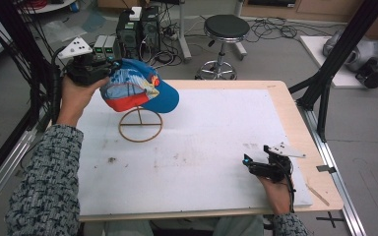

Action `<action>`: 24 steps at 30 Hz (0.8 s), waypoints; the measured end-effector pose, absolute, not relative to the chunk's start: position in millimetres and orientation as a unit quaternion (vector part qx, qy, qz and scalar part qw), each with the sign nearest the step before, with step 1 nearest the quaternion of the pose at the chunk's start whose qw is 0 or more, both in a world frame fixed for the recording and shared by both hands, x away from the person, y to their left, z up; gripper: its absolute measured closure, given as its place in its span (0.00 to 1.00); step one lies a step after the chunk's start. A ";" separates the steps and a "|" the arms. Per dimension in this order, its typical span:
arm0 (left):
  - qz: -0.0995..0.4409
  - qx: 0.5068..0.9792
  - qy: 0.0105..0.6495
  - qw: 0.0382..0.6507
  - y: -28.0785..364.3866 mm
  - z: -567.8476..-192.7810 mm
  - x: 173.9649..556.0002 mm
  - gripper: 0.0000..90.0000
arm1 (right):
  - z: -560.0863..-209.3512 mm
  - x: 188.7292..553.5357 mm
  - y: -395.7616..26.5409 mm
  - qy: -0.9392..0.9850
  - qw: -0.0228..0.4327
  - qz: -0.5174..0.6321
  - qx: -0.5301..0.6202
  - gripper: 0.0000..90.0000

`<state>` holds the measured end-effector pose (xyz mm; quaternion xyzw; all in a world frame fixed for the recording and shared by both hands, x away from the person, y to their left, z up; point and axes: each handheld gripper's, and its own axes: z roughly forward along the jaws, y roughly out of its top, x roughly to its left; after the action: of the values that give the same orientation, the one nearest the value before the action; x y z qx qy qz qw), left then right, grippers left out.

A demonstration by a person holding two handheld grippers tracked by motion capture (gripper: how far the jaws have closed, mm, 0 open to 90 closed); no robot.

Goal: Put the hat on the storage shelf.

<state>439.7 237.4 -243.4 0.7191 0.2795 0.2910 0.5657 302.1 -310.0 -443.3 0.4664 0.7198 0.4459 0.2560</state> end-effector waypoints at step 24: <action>0.283 0.700 0.283 0.592 243.7 -256.6 444.3 0.84 | -443.9 302.6 -308.6 0.721 0.253 0.444 0.468 0.13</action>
<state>444.3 243.7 -256.6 0.7001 0.2828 0.2826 0.5916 302.6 -308.6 -443.9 0.4676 0.7210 0.4442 0.2534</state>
